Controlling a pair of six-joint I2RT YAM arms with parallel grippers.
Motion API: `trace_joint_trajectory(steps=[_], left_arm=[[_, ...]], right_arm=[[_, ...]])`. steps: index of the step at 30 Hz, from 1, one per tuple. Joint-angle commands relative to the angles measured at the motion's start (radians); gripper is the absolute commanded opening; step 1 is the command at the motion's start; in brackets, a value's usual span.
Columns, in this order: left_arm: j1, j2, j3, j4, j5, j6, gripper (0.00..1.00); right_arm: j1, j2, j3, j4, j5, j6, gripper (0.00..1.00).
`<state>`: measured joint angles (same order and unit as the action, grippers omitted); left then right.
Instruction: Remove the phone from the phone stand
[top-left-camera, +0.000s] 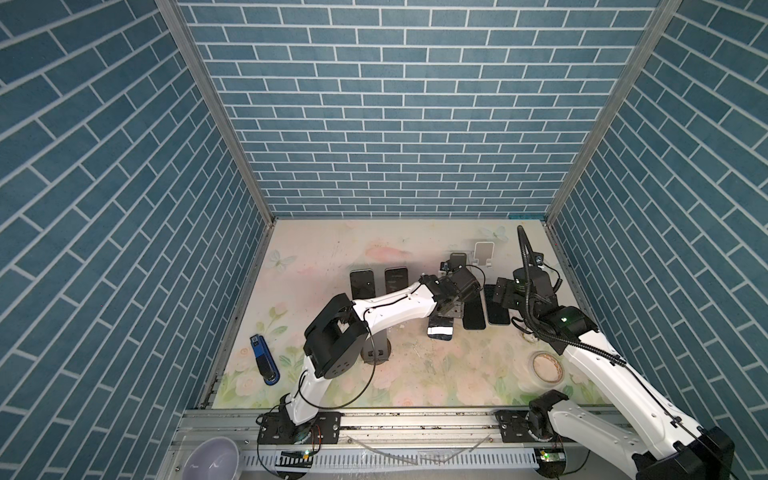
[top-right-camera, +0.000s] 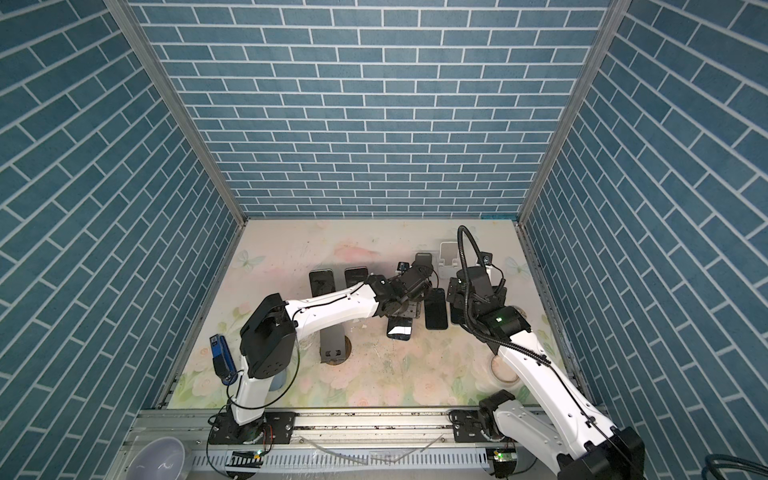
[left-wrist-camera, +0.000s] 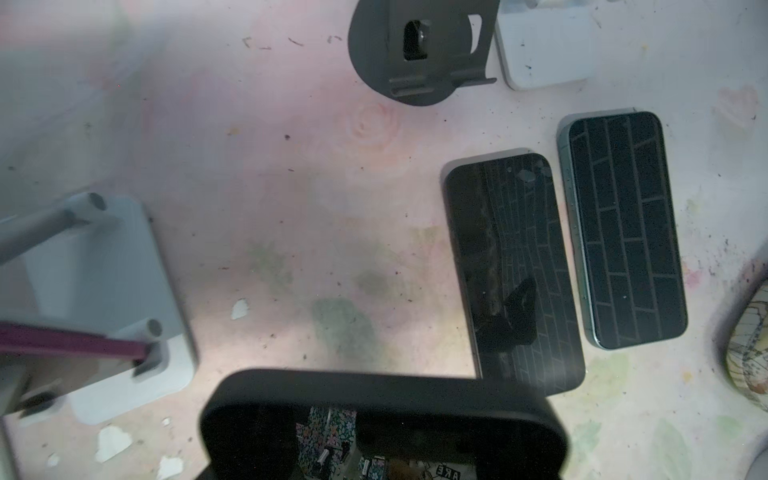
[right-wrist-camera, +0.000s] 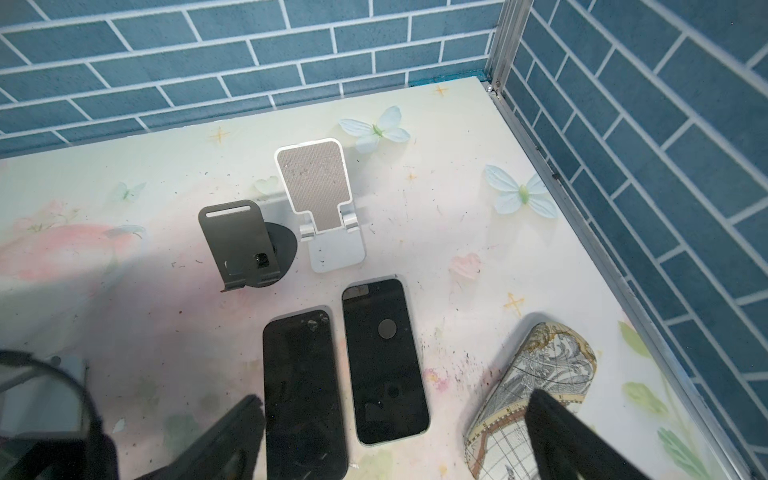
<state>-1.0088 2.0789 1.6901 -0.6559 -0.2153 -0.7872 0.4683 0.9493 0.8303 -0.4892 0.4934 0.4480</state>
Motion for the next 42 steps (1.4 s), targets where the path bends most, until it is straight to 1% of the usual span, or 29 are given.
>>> trace_joint_trajectory(steps=[1,3,6,11,17,25,42], left_arm=[[0.025,0.042,0.049,0.005,0.057,-0.038,0.49],[0.037,0.070,0.070,0.002,0.076,-0.056,0.49],[0.045,0.116,0.123,-0.035,0.066,-0.064,0.49],[0.051,0.221,0.289,-0.188,0.028,-0.063,0.50],[0.058,0.310,0.414,-0.291,-0.005,-0.103,0.51],[0.059,0.343,0.428,-0.335,-0.055,-0.142,0.52],[0.079,0.401,0.430,-0.329,-0.036,-0.154,0.57]], right_arm=[[-0.003,-0.028,-0.018,-0.019,0.035,-0.031,0.99],[-0.004,-0.037,-0.023,-0.023,0.038,-0.032,0.99],[-0.004,-0.053,-0.036,-0.012,0.036,-0.031,0.99],[-0.004,-0.061,-0.054,0.010,0.031,-0.035,0.98],[-0.003,-0.052,-0.057,0.033,0.014,-0.048,0.99],[-0.004,-0.064,-0.069,0.047,0.007,-0.055,0.98],[-0.004,-0.075,-0.086,0.063,-0.010,-0.055,0.98]])
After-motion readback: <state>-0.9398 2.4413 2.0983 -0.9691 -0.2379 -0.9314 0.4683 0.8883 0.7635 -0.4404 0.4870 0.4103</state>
